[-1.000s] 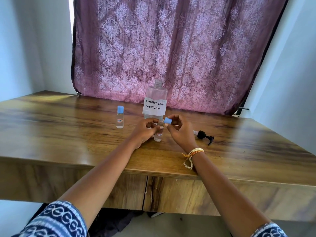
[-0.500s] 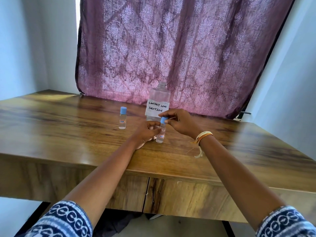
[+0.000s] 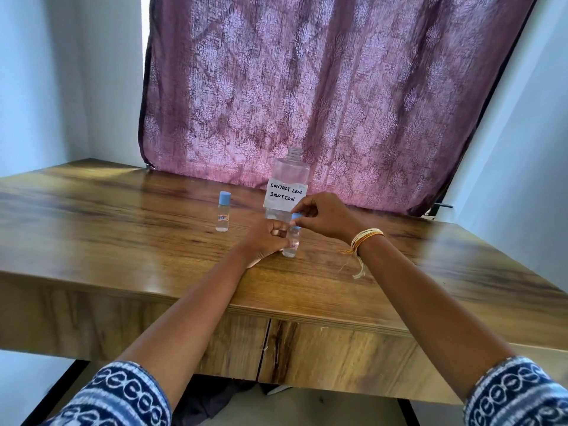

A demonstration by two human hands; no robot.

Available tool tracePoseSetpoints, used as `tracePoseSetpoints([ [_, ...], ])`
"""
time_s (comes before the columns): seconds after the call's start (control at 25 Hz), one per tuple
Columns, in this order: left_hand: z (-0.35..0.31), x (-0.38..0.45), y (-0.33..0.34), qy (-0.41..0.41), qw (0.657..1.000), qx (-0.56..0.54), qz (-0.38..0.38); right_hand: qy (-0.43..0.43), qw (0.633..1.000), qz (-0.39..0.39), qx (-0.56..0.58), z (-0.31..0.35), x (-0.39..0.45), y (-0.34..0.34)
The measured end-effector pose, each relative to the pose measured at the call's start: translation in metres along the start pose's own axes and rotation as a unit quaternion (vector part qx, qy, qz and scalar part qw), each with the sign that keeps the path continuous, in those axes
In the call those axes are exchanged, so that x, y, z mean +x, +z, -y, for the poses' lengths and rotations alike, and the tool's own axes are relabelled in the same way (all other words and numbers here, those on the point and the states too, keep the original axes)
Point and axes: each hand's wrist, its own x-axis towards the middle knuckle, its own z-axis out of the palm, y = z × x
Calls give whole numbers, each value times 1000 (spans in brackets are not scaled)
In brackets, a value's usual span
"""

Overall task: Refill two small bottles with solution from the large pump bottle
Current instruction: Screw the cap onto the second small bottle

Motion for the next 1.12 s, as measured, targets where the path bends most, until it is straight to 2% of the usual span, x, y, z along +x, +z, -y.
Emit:
tracePoseSetpoints([
  [0.16, -4, -4, 1, 3, 1000, 21, -6, 37, 999, 11, 5, 2, 6, -3],
  [0.32, -8, -8, 0, 2, 1000, 18, 1, 54, 986, 41, 153, 2, 4, -9],
  [0.48, -9, -9, 0, 1, 999, 44, 12, 49, 993, 21, 110, 3, 2, -3],
  [0.68, -10, -10, -1, 22, 981, 188, 27, 44, 998, -47, 10, 2, 5, 7],
  [0.76, -12, -12, 1, 31, 976, 214, 23, 51, 998, -31, 15, 2, 3, 8],
  [0.92, -11, -12, 1, 32, 972, 234, 17, 52, 992, 24, 114, 4, -2, 4],
  [1.0, -10, -11, 1, 32, 969, 244, 12, 51, 992, 9, 114, 5, -3, 3],
  [1.12, -9, -10, 1, 32, 973, 227, 10, 66, 996, -35, 51, 7, -4, 8],
])
